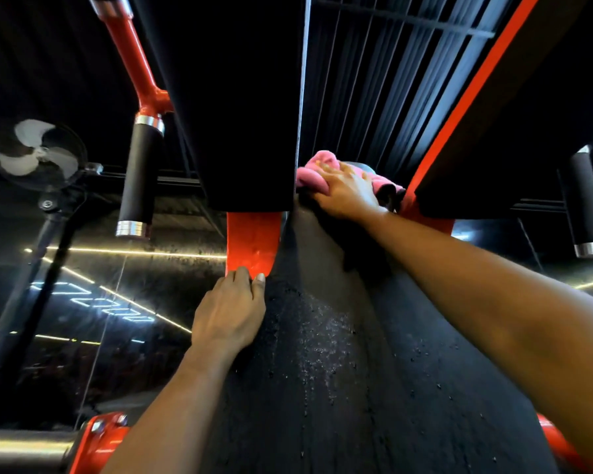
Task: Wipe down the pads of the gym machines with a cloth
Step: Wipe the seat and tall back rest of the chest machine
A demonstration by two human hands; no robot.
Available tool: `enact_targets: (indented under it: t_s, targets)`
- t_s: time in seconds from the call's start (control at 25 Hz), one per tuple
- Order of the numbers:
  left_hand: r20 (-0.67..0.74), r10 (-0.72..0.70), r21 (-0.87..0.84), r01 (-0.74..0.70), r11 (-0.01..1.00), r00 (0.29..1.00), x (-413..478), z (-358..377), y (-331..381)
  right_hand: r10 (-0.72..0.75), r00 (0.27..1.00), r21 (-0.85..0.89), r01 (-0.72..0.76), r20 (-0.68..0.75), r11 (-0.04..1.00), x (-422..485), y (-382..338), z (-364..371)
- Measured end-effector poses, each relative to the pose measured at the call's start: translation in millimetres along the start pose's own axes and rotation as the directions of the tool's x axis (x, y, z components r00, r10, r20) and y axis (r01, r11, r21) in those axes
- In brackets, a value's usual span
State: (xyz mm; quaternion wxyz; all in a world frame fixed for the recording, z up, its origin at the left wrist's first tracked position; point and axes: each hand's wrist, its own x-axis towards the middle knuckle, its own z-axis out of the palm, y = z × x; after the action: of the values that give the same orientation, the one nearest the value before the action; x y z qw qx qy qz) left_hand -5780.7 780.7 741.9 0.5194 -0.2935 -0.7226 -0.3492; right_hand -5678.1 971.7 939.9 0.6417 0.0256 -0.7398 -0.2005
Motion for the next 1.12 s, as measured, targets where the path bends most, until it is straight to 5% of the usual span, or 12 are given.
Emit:
enact_targets:
  t_s: [0.36,0.6,0.84,1.0,1.12]
  targets:
    - [0.097,-0.033,-0.009,0.034,0.999,0.995,-2,-11,9,-0.220,0.971,-0.041,0.225,0.098,0.974,-156,-10,14]
    - [0.075,-0.019,0.014,0.018,1.000,0.997,0,-5,2,0.200,0.958,-0.158,-0.234,-0.204,0.959,-99,14,9]
    - [-0.057,0.013,0.049,-0.010,0.999,0.998,-1,8,1,0.503,0.863,0.050,-0.500,-0.055,0.864,20,40,7]
    - [-0.038,0.016,0.044,-0.014,0.999,0.999,1,7,-2,0.202,0.977,-0.031,-0.200,0.072,0.979,35,5,12]
    - [0.011,-0.007,-0.004,0.007,1.000,1.000,1,4,0,-0.035,0.987,-0.028,0.040,0.155,0.999,1,-17,10]
